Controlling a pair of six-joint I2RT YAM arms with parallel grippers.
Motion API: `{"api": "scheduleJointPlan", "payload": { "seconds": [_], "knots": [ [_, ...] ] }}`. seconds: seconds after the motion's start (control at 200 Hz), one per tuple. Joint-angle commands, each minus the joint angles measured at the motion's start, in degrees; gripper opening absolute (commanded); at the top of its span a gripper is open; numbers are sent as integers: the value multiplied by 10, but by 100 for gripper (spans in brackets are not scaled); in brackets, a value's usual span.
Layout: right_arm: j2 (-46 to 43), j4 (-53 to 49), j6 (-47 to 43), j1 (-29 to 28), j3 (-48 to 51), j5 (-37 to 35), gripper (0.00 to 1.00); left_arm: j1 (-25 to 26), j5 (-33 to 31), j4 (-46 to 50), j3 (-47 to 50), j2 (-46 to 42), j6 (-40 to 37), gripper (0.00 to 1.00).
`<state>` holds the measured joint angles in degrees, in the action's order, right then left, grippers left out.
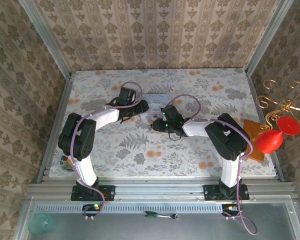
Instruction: Unlock the padlock with the key
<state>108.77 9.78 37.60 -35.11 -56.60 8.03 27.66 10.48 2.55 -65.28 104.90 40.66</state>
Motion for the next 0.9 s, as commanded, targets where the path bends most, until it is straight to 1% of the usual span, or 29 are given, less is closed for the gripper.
{"api": "scheduleJointPlan", "payload": {
  "seconds": [0.0,0.165,0.365,0.63,0.805,0.895],
  "knots": [
    [21,-55,-18,-12,-10,0,40,6,-7,22,19,12,-8,69],
    [12,-64,-21,-15,-12,-20,42,9,-7,13,32,6,0,69],
    [38,-79,-27,-20,-41,-13,43,15,-20,23,38,1,5,68],
    [67,-131,-32,-29,-85,-43,42,15,-27,17,59,-8,10,68],
    [74,-140,-32,-29,-92,-46,37,17,-31,16,64,-12,10,68],
    [68,-143,-33,-27,-88,-50,32,20,-34,22,65,-10,7,68]
  ]
}}
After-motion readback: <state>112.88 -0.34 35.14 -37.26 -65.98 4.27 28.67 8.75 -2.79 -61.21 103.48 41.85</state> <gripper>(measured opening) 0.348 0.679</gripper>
